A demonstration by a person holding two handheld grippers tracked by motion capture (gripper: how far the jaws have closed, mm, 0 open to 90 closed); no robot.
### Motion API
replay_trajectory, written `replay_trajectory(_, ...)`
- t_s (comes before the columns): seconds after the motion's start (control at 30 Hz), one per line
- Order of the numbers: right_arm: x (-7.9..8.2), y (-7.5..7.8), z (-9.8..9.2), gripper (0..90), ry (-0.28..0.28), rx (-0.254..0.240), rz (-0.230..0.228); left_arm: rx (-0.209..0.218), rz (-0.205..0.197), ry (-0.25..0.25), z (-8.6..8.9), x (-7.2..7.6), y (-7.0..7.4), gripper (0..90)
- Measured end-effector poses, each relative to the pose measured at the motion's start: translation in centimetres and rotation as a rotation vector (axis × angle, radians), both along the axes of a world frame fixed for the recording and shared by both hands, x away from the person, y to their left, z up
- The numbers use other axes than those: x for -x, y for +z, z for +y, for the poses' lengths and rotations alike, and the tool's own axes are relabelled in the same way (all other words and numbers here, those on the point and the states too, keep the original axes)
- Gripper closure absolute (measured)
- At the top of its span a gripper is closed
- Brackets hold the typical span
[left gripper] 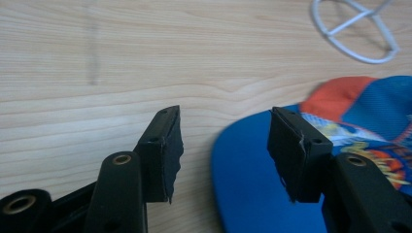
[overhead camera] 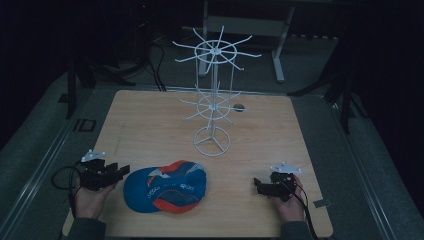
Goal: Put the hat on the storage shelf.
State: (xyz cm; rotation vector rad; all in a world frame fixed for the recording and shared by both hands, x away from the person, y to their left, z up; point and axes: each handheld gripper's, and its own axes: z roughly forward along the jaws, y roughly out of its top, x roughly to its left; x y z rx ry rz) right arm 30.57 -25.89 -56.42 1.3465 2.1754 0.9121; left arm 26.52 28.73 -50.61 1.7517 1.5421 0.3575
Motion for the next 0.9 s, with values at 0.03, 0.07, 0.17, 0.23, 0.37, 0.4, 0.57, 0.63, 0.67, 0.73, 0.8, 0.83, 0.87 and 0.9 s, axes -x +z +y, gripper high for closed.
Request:
replay_trajectory(0.03,0.0,0.0,0.0,11.0,0.0,0.0,0.0,0.006,0.0,-0.008,-0.1,0.0,0.1,46.7)
replay_trajectory(0.07,0.0,0.0,0.0,11.0,-0.001,-0.001,0.0,0.01,0.0,-0.019,-0.3,-0.1,0.2,46.5)
replay_trajectory(0.17,0.0,0.0,0.0,11.0,-0.001,-0.001,0.0,0.014,0.004,-0.04,-0.8,-0.1,0.6,45.7)
replay_trajectory(0.23,0.0,0.0,0.0,11.0,-0.001,-0.001,0.0,0.027,0.015,-0.055,-1.2,-0.1,0.7,45.0)
replay_trajectory(0.37,0.0,0.0,0.0,11.0,-0.002,-0.001,0.0,0.047,0.014,-0.075,-1.8,0.0,0.9,43.3)
replay_trajectory(0.4,0.0,0.0,0.0,11.1,-0.002,-0.001,0.001,0.041,0.014,-0.084,-2.1,0.0,1.0,43.3)
replay_trajectory(0.57,0.0,0.0,0.0,11.1,-0.003,-0.001,0.001,-0.025,0.006,-0.147,-3.2,0.2,2.0,45.1)
replay_trajectory(0.63,0.0,0.0,0.0,11.1,-0.003,-0.001,0.001,-0.063,0.0,-0.18,-3.6,0.2,2.5,46.5)
replay_trajectory(0.67,0.0,0.0,0.0,11.1,-0.003,-0.001,0.001,-0.077,-0.002,-0.193,-3.8,0.2,2.7,47.4)
replay_trajectory(0.73,0.0,0.0,0.0,11.0,-0.003,-0.002,0.001,-0.094,-0.001,-0.207,-4.0,0.1,3.0,48.8)
replay_trajectory(0.8,0.0,0.0,0.0,11.1,-0.004,-0.002,0.002,-0.127,0.006,-0.242,-4.5,0.0,3.5,49.2)
replay_trajectory(0.83,0.0,0.0,0.0,11.1,-0.004,-0.002,0.002,-0.132,0.007,-0.251,-4.6,-0.1,3.6,49.3)
replay_trajectory(0.87,0.0,0.0,0.0,11.0,-0.004,-0.001,0.002,-0.134,0.005,-0.259,-4.7,-0.1,3.8,49.3)
replay_trajectory(0.9,0.0,0.0,0.0,11.0,-0.004,-0.002,0.002,-0.131,0.003,-0.268,-4.8,0.0,3.9,49.3)
